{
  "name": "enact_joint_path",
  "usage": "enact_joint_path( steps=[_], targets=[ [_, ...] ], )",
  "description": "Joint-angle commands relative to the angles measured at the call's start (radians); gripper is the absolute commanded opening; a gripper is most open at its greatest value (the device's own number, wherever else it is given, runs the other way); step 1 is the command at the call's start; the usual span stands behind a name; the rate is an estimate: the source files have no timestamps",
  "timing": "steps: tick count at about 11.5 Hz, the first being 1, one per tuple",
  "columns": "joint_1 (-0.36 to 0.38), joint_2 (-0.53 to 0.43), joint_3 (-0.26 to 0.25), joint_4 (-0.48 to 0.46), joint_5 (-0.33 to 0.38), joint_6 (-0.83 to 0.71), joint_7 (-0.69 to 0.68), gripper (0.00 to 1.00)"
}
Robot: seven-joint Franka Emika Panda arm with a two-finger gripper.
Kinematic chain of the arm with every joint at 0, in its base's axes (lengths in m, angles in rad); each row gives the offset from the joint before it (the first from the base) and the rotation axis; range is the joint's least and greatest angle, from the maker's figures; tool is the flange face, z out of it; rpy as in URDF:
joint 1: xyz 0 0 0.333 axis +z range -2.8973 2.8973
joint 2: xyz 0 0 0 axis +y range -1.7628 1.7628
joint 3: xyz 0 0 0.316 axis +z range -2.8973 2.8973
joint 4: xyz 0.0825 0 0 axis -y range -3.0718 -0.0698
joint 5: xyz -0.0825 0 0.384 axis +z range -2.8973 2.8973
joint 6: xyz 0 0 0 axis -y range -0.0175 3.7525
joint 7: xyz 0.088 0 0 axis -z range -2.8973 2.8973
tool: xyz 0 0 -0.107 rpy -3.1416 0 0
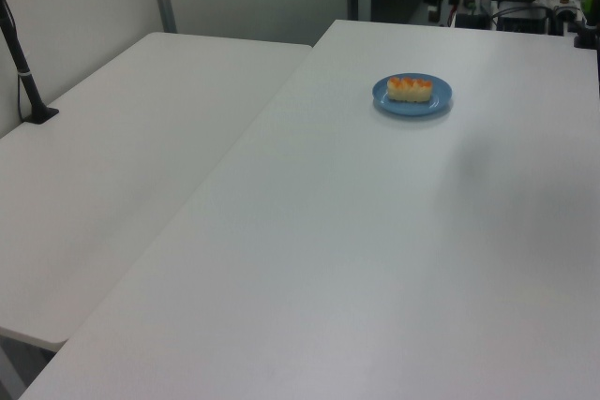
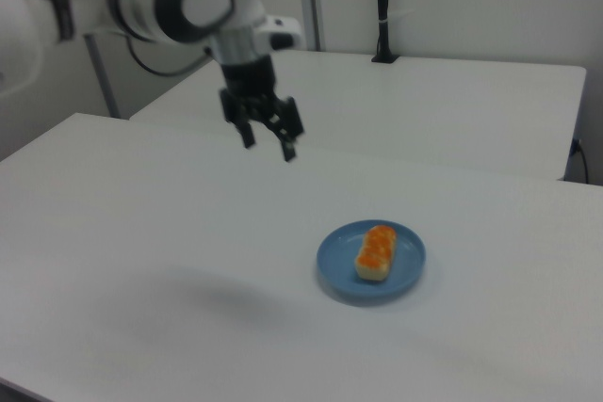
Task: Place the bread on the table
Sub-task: 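Move the gripper down over the bread on the blue plate, then close the gripper on the orange-topped bread and lift it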
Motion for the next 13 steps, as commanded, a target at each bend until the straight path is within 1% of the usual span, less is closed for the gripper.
enact_joint_path(
  steps=[1, 3, 5, 6, 8, 9, 11, 12, 13],
  targets=[
    [-0.013, 0.151, -0.06, 0.012, -0.004, 0.17, -0.101, 1.0],
    [-0.022, 0.25, -0.096, 0.014, -0.007, 0.306, -0.147, 1.0],
    [-0.039, 0.357, -0.099, 0.015, -0.008, 0.458, -0.195, 1.0],
    [-0.041, 0.392, -0.104, 0.015, -0.007, 0.502, -0.204, 1.0],
    [-0.041, 0.434, -0.123, 0.015, -0.004, 0.511, -0.256, 1.0],
    [-0.045, 0.451, -0.125, 0.015, -0.007, 0.513, -0.267, 0.97],
    [-0.048, 0.457, -0.127, 0.014, -0.008, 0.513, -0.273, 0.67],
    [-0.047, 0.448, -0.127, 0.015, -0.004, 0.511, -0.287, 0.56],
    [-0.045, 0.422, -0.127, 0.014, -0.002, 0.507, -0.281, 0.5]
  ],
)
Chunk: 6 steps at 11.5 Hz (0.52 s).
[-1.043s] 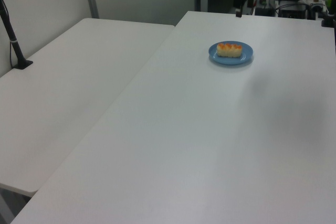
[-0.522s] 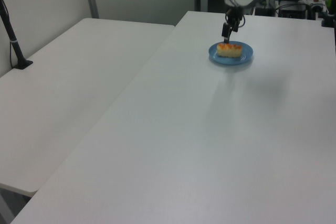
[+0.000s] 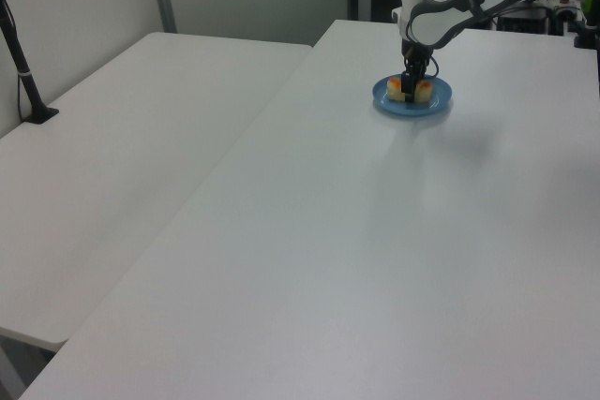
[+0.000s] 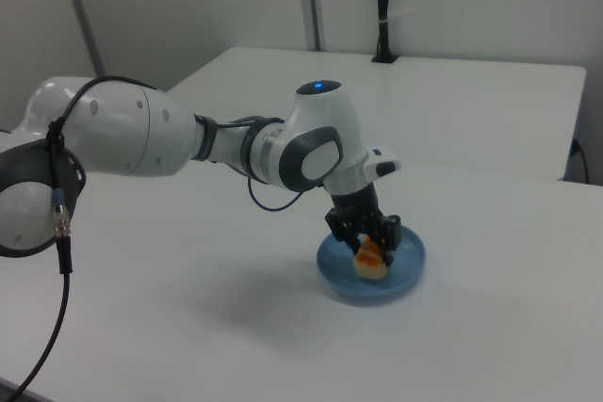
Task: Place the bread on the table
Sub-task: 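Close the gripper on the orange-topped bread and lift it, then carry the bread off the plate and lower it onto the table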
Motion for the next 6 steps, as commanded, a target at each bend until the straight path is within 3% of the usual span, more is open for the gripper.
enact_joint_path(
  steps=[1, 3, 4, 6],
  targets=[
    [0.008, -0.076, -0.008, 0.001, 0.001, -0.011, -0.021, 0.45],
    [0.026, -0.23, -0.007, -0.064, 0.007, -0.09, -0.027, 0.46],
    [0.071, -0.313, -0.007, -0.121, 0.007, -0.185, -0.033, 0.46],
    [0.17, -0.487, -0.007, -0.303, 0.007, -0.285, -0.027, 0.46]
  ],
)
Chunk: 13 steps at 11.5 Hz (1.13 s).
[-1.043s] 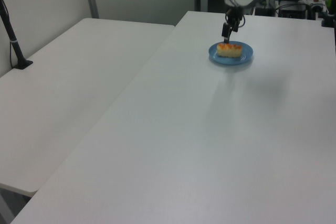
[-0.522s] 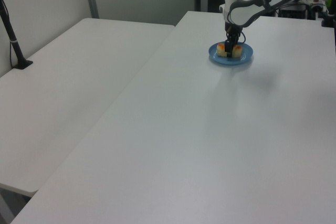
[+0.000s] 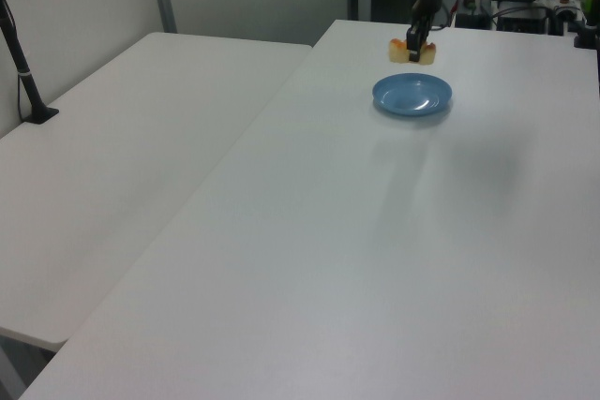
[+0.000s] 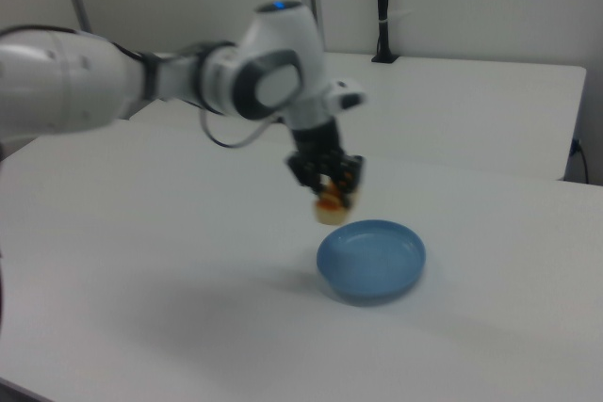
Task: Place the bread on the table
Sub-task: 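Carry the bread off the plate and lower it onto the table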
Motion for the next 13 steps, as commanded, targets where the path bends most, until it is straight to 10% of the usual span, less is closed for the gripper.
enact_joint_path(
  steps=[1, 6, 9, 13],
  targets=[
    [0.158, -0.313, -0.009, -0.372, 0.005, -0.081, 0.0, 0.47],
    [0.286, -0.307, 0.032, -0.543, 0.002, -0.05, 0.245, 0.51],
    [0.292, -0.219, 0.072, -0.537, -0.009, 0.016, 0.406, 1.0],
    [0.278, -0.245, 0.078, -0.307, -0.031, -0.204, 0.391, 1.0]
  ],
)
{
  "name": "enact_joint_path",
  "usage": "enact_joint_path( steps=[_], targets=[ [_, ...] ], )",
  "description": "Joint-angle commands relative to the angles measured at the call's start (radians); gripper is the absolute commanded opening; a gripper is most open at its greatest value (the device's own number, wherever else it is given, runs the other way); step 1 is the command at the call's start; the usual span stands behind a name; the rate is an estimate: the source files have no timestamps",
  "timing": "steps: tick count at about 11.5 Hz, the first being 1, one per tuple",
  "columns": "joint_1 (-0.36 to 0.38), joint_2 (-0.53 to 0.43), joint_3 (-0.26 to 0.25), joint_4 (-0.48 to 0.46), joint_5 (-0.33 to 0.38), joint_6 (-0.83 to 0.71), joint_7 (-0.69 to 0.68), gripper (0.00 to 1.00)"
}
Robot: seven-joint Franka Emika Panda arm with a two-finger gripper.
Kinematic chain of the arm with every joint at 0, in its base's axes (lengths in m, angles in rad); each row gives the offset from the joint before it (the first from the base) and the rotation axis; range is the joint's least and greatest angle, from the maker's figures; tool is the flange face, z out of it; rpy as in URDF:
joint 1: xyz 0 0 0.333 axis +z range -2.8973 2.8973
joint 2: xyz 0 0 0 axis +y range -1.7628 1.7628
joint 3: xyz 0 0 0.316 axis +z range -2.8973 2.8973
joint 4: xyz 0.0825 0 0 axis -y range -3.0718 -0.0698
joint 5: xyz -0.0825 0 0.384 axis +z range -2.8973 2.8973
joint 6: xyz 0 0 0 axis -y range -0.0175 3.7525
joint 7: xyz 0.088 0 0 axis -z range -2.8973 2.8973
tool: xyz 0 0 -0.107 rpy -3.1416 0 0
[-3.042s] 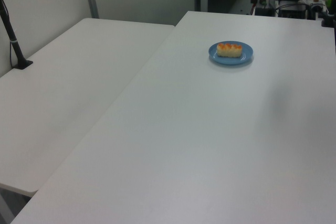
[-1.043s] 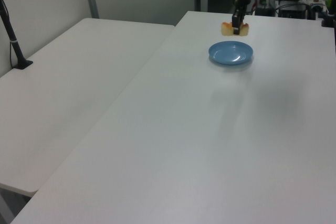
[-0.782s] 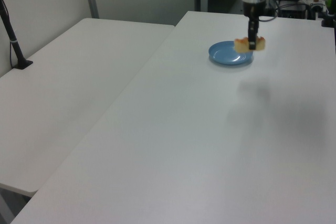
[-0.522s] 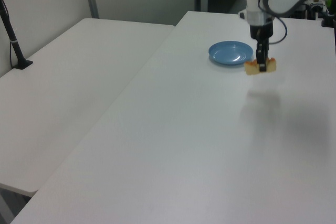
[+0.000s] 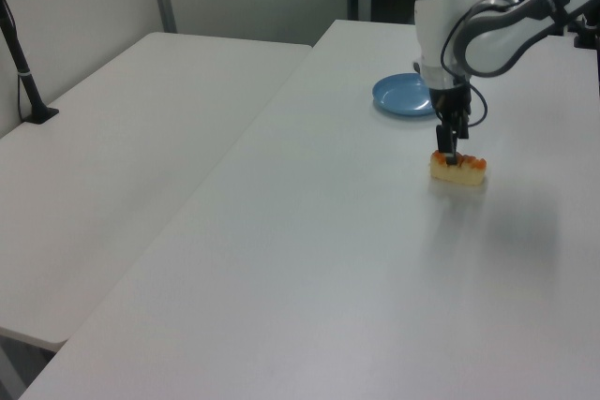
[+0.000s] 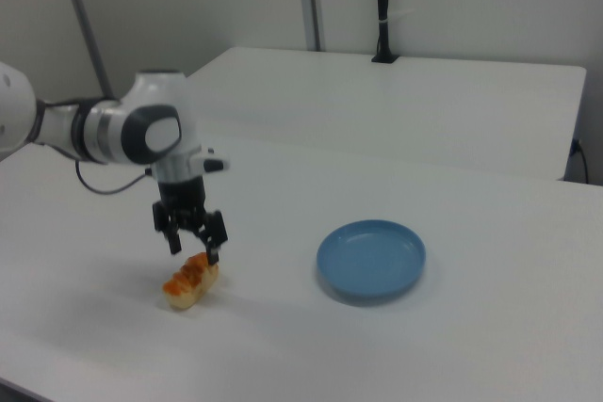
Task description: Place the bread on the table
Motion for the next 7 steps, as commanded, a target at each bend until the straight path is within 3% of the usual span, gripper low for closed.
enact_joint_path(
  steps=[1, 4, 7],
  targets=[
    [-0.037, -0.03, 0.004, 0.316, -0.008, -0.297, 0.012, 1.0],
    [-0.157, -0.022, 0.008, 0.532, -0.017, -0.363, -0.025, 1.0],
    [-0.191, -0.042, 0.01, 0.552, -0.018, -0.384, -0.025, 1.0]
  ],
)
